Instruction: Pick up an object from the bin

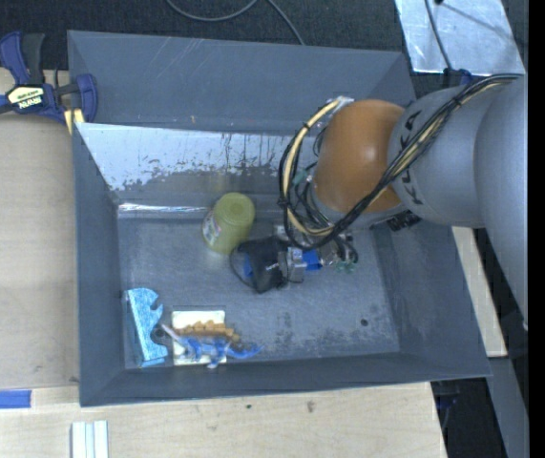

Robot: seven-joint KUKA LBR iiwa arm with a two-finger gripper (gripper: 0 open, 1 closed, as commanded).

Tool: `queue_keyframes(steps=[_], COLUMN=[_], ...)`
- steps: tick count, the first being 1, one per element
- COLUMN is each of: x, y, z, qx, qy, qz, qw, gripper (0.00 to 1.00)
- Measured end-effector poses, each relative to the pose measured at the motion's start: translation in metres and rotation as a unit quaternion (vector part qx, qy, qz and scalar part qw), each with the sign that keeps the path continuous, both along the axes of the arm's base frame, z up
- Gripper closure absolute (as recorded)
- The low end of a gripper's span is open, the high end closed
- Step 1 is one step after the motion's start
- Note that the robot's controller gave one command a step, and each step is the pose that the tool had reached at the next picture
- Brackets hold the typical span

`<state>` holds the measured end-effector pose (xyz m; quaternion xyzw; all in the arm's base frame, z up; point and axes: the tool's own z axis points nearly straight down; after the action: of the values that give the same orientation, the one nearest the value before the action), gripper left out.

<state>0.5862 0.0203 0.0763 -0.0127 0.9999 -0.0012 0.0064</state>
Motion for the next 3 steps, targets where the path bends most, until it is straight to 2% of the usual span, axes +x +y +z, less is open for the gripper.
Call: queue_keyframes(steps=[1, 3], x=[-0.002, 0.0], y=[0.0, 0.0], z=[0.02, 0.054], qx=[0.0, 0.0], qy=[0.0029, -0.0002], qz=[0.0, 0.0], qw=[1.0, 1.0], gripper=[1.0, 1.0])
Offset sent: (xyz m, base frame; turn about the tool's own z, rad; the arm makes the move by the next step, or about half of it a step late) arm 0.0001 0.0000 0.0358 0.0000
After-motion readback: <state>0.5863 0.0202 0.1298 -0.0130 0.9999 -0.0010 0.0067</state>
